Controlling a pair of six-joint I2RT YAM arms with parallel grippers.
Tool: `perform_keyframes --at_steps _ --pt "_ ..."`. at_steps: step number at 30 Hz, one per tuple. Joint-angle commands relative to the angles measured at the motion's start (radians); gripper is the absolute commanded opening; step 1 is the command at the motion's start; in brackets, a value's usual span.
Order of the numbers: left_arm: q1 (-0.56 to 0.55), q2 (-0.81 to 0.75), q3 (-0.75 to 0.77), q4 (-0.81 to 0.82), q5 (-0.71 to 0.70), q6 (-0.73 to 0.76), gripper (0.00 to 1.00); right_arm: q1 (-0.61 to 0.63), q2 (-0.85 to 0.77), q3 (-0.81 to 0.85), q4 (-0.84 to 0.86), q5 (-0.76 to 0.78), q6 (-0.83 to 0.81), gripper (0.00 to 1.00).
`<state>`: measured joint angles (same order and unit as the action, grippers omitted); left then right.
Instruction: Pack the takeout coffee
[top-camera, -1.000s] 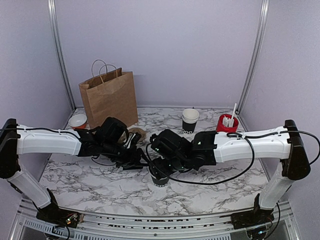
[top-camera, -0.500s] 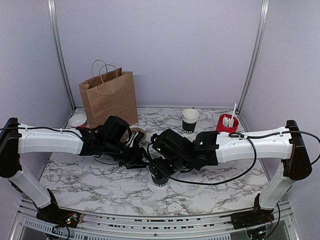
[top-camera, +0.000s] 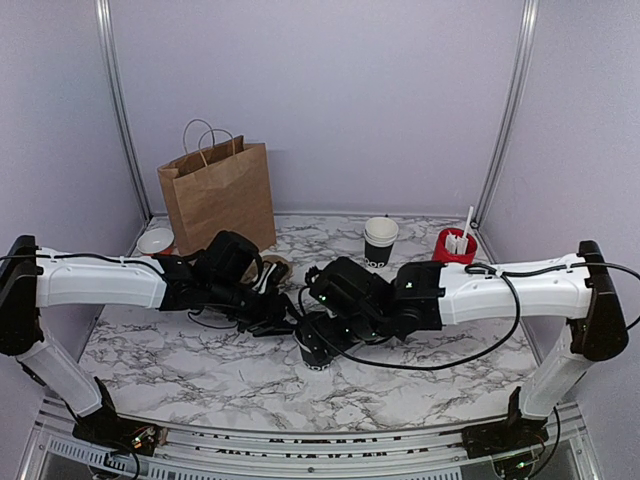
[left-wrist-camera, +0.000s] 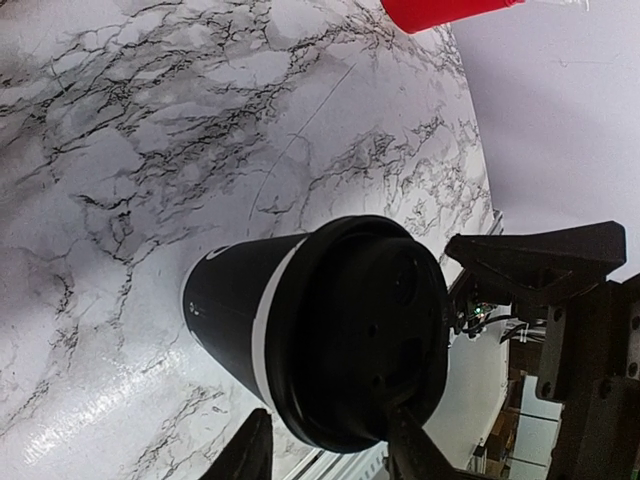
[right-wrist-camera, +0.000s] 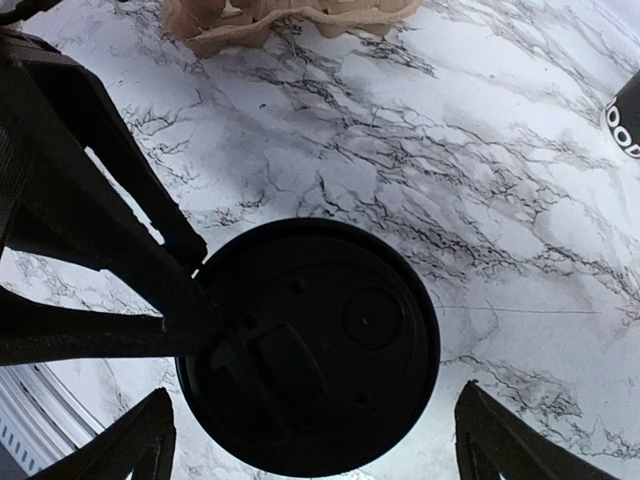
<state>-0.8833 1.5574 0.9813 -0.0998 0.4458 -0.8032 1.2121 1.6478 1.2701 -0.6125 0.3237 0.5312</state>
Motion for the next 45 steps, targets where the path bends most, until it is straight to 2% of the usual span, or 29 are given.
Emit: perform_keyframes --at_steps 1,9,13,21,29,38,45 --pt "-0.004 -0.012 0.024 -0.063 -0.03 0.021 0.4 -0.016 -0.051 0.001 0.01 -0.024 -0.003 0.94" --pt "-0.003 -0.054 0.016 -0.081 -0.048 0.028 0.49 -0.106 -0.124 -0.067 0.117 -0.198 -0.033 0.94" --pt "-0.003 -0.064 0.013 -0.08 -0.047 0.03 0.5 -0.138 -0.134 -0.08 0.139 -0.246 -0.048 0.94" --pt "-0.01 -0.066 -0.024 -0.076 -0.048 0.009 0.43 -0.205 -0.129 -0.094 0.186 -0.315 -0.064 0.89" --pt "-0.028 -0.052 -0.052 -0.019 -0.048 -0.036 0.42 -0.282 -0.118 -0.14 0.27 -0.416 -0.056 0.85" --pt "-0.037 -0.034 -0.04 0.0 -0.046 -0.051 0.42 -0.288 -0.091 -0.146 0.304 -0.436 -0.043 0.77" --pt "-0.041 -0.019 -0.039 0.002 -0.044 -0.056 0.38 -0.289 -0.095 -0.183 0.321 -0.432 -0.024 0.73"
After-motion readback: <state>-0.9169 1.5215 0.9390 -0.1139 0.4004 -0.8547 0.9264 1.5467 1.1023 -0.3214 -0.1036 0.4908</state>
